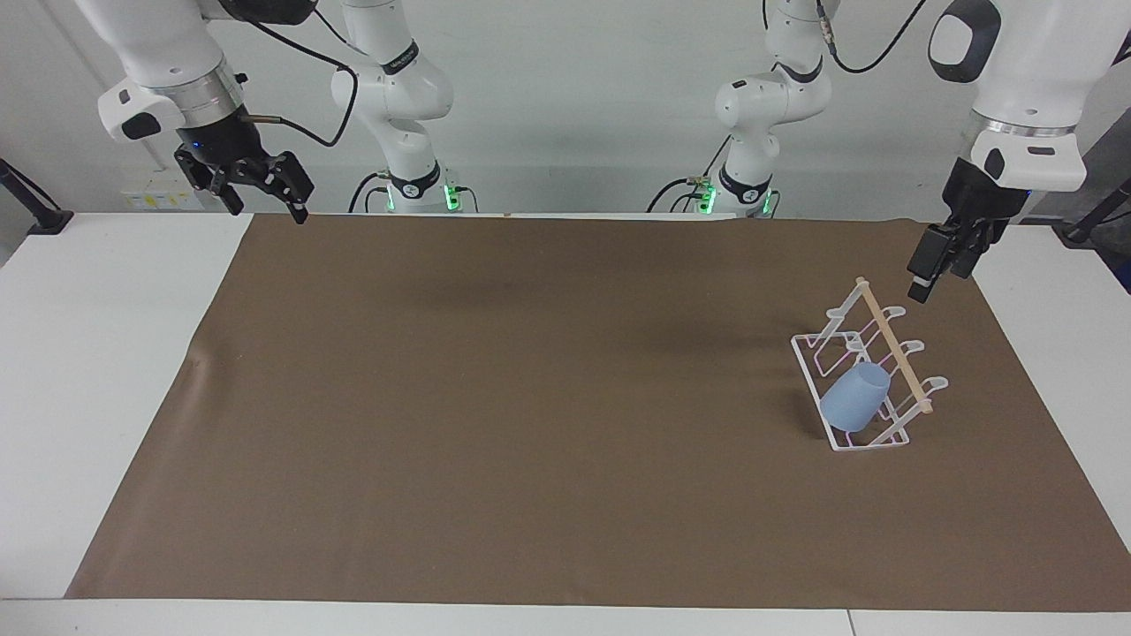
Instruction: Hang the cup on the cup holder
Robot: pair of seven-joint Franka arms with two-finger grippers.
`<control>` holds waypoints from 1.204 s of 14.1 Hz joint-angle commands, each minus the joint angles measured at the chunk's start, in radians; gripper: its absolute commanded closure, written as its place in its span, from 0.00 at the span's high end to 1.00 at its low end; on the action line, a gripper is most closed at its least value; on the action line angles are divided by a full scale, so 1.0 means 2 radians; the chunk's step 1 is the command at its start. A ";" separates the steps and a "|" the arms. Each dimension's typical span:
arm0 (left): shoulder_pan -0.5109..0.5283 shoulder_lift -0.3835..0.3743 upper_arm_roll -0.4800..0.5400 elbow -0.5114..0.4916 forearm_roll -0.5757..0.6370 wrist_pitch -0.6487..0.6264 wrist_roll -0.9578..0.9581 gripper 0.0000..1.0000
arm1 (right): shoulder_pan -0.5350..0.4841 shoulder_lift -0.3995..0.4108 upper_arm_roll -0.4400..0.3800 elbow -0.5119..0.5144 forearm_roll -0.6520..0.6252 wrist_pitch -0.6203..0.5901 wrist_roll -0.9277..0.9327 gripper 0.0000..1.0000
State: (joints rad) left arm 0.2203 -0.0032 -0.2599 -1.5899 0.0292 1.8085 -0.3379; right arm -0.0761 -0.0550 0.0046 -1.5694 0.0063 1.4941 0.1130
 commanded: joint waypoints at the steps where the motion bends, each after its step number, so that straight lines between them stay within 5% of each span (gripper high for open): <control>1: 0.006 -0.021 0.000 -0.010 -0.005 -0.043 0.101 1.00 | -0.003 -0.011 0.002 -0.012 -0.002 0.002 0.005 1.00; 6: 0.003 -0.028 -0.002 -0.007 0.018 -0.110 0.188 1.00 | -0.002 -0.011 0.002 -0.012 -0.002 0.002 0.005 1.00; 9: -0.002 0.007 -0.007 0.013 0.026 -0.133 0.190 1.00 | -0.002 -0.011 0.002 -0.012 -0.002 0.002 0.005 1.00; 17: -0.010 -0.005 -0.004 -0.004 -0.017 -0.099 0.150 1.00 | -0.002 -0.011 0.002 -0.012 -0.002 0.002 0.005 1.00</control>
State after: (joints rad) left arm 0.2015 0.0076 -0.2777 -1.5896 0.0219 1.5850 -0.0039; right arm -0.0761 -0.0551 0.0046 -1.5695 0.0063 1.4941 0.1130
